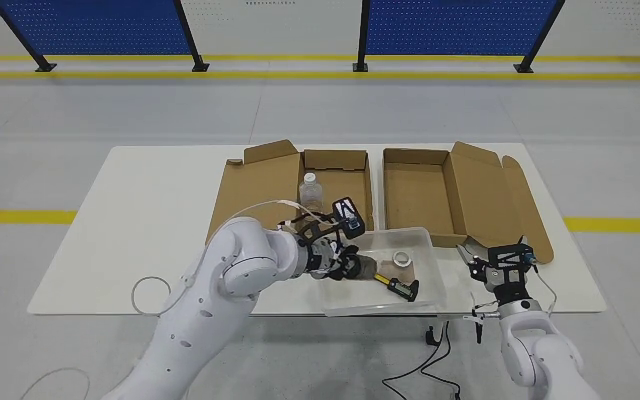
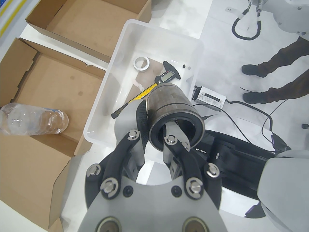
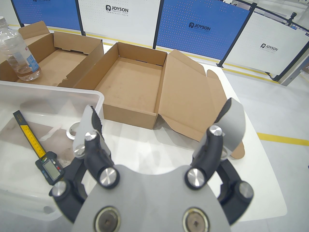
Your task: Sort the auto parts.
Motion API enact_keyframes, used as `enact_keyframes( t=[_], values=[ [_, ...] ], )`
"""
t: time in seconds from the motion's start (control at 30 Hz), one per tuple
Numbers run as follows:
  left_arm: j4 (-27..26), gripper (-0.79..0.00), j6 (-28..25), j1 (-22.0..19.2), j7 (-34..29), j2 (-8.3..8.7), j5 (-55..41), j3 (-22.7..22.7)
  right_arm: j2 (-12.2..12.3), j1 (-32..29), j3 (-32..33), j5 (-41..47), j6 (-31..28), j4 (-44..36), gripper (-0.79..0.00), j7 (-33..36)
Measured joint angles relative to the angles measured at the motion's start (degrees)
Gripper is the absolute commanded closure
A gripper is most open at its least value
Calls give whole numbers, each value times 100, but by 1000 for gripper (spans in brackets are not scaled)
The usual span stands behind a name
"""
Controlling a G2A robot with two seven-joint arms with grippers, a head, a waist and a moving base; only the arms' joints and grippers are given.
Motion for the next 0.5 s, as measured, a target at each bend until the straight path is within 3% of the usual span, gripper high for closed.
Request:
enact_keyframes(
  t=[0.17, 0.5],
  values=[
    [105, 0, -49, -48, 266, 41, 121, -85, 0, 0, 0, 0, 0, 0, -785, 0],
    [851, 0, 7, -351, 857, 126, 899, -373, 0, 0, 0, 0, 0, 0, -785, 0]
  ],
)
